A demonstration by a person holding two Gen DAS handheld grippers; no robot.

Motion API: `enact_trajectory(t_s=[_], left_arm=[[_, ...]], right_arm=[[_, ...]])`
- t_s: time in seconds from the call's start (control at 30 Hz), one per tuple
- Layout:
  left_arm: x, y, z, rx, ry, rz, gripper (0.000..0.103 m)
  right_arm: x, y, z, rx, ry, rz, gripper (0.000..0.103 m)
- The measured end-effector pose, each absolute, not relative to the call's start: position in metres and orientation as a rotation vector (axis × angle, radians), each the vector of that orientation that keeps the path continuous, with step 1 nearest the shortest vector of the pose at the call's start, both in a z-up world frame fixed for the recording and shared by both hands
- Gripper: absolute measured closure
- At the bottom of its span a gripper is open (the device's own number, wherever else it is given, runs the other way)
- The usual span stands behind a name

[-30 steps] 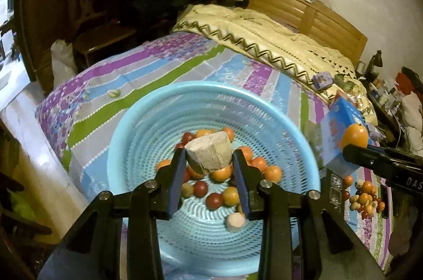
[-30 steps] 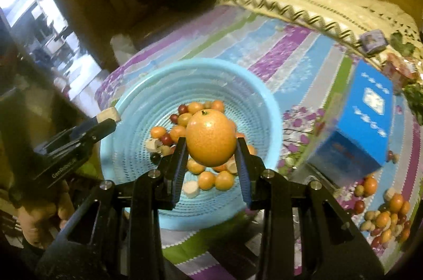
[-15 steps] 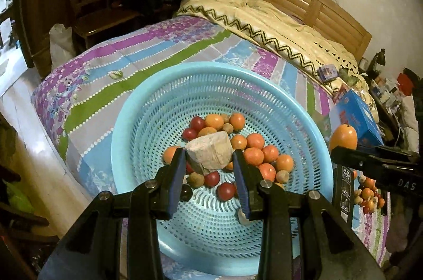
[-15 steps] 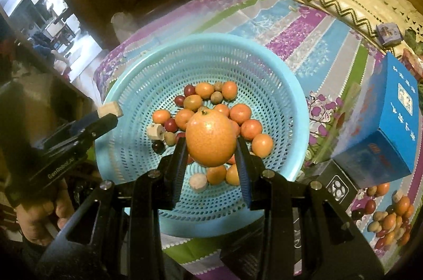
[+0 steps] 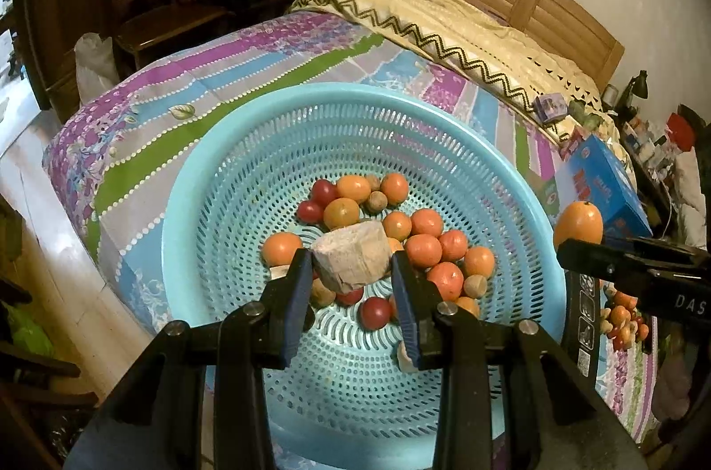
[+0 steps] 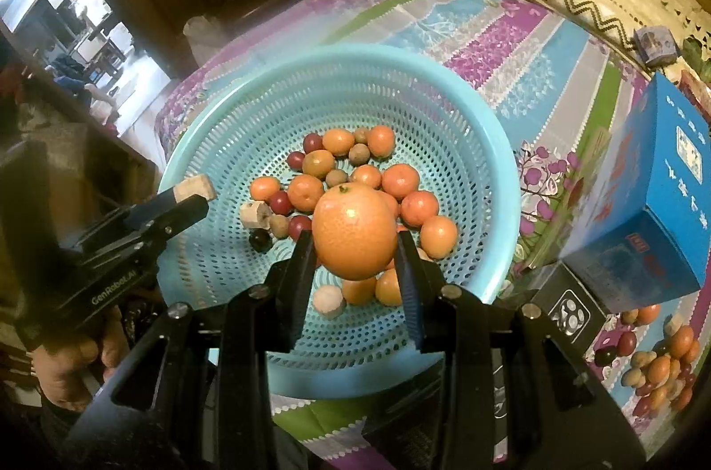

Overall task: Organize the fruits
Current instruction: 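Carry the beige cube and orange in both tools over the basket, then open both tools to drop the cube and orange into the basket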

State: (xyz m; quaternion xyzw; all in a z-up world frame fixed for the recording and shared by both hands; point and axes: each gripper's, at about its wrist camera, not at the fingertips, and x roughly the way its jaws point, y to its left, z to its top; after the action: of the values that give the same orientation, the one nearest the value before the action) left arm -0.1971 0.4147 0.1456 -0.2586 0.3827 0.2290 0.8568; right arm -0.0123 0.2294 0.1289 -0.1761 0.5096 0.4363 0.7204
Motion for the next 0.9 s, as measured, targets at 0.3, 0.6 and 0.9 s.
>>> enact_trajectory(t_s=[0.3,0.6,0.9], left_arm=[[-0.192,0.414,0.140,-0.549,0.830,0.478,0.066],[-0.190,0.414,0.132,-0.548,0.856,0.484,0.060],[-0.192,0.418,0.132,-0.557,0.844,0.503,0.048]], right_arm=[[-0.011,0.227,0.124,-0.390,1.142,0.971,0.066],[-0.010,0.227,0.119,-0.389,1.156,0.967,0.065],[-0.010,0.227,0.122,-0.387,1.133,0.962,0.049]])
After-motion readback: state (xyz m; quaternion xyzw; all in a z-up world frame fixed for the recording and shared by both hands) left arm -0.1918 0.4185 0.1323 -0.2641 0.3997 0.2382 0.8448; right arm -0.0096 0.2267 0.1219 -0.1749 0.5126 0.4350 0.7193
